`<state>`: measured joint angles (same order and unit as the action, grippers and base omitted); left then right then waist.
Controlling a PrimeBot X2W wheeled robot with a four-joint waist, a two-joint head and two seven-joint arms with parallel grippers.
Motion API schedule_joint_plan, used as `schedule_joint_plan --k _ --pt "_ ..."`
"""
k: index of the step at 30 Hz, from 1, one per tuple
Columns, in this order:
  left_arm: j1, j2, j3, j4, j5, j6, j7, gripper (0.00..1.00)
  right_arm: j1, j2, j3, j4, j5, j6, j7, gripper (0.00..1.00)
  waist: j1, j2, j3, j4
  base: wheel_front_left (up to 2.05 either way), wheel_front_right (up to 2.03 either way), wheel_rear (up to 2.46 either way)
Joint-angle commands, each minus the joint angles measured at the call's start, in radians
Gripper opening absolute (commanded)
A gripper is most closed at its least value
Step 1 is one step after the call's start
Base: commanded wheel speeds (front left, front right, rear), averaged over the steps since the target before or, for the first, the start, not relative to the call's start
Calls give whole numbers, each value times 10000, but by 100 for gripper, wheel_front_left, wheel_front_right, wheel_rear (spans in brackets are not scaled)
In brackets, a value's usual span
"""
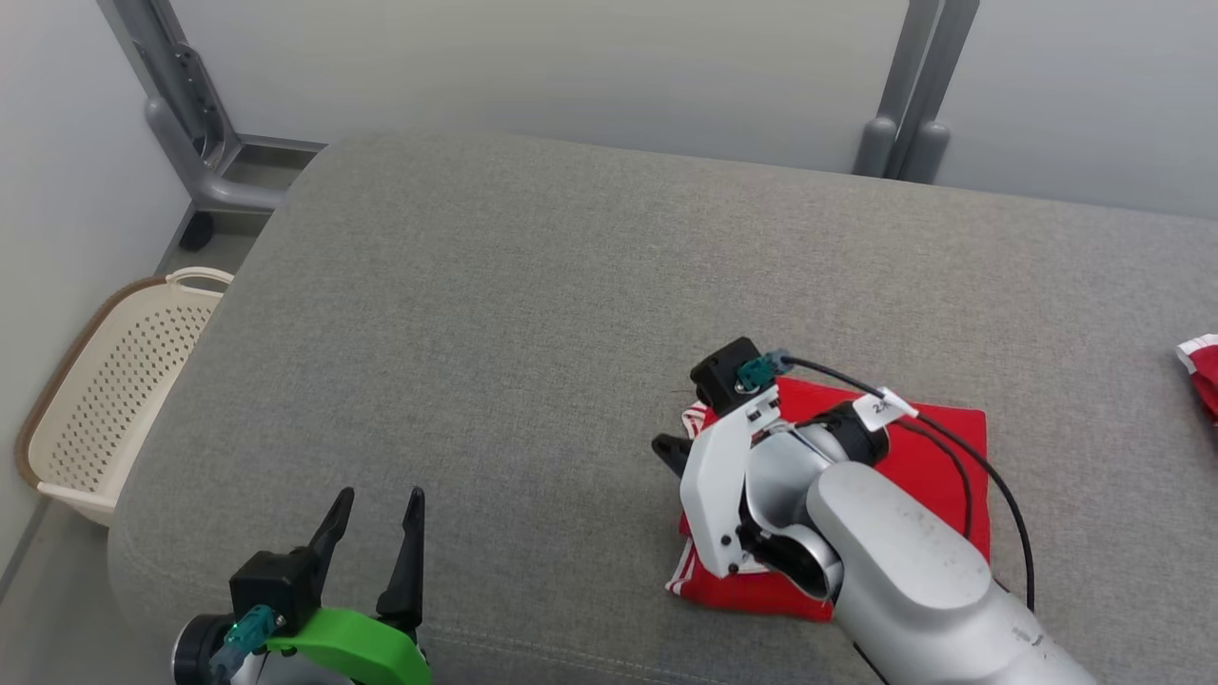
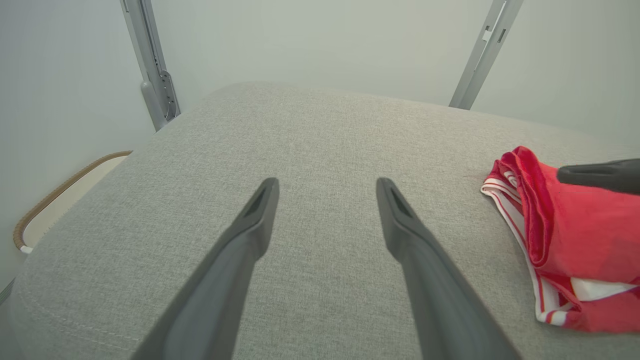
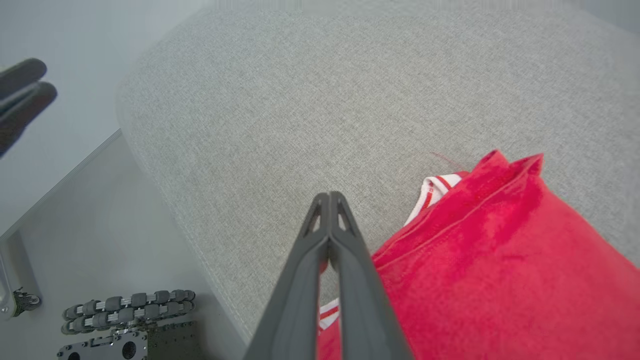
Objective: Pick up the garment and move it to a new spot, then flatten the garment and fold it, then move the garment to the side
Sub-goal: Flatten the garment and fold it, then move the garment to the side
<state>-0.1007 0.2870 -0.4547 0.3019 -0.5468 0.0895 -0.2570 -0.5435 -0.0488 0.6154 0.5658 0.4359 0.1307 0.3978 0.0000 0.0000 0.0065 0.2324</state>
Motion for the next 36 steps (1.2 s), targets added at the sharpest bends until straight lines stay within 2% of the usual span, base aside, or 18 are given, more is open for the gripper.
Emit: schedule_joint_plan --k 1,2,3,5,9,13,17,21,26,36 --pt "160 67 32 -7 -21 78 -54 100 -137 -39 -155 -178 83 -3 152 9 0 0 -97 -105 0 0 0" --pt "159 75 46 -23 -22 87 -57 100 -170 -50 -323 -282 72 -3 256 31 0 0 -126 -143 0 0 0" --pt "215 98 63 -61 -14 88 -64 100 -148 -237 -818 -392 -125 -4 585 100 0 0 -193 -236 0 0 0" --pt "283 111 74 -109 4 118 -69 100 23 -369 -1555 -501 -351 -4 1026 100 0 0 -241 -338 0 0 0" --pt "354 157 126 -220 32 178 -78 100 528 -389 -3699 -807 -1185 -3 1975 100 0 0 -301 -580 0 0 0" --pt "393 181 141 -292 39 179 -84 100 1181 -221 -5484 -1693 -1903 -1 2993 100 0 0 -273 -818 0 0 0" --pt "350 149 137 -322 26 162 -77 100 1866 -85 -6550 -2775 -2428 -1 4107 100 0 0 -173 -1048 0 0 0" --pt "226 101 119 -312 60 134 -73 100 2494 -31 -7315 -3587 -2712 -1 4961 100 0 0 -39 -1207 0 0 0" --pt "77 73 104 -296 112 87 -78 100 2744 -26 -7829 -3848 -2277 -1 5149 100 0 0 151 -1300 0 0 0" --pt "-266 55 -8 -226 260 -38 -83 100 2297 -28 -8100 -2696 -1849 -1 4301 100 0 0 687 -1124 0 0 0"
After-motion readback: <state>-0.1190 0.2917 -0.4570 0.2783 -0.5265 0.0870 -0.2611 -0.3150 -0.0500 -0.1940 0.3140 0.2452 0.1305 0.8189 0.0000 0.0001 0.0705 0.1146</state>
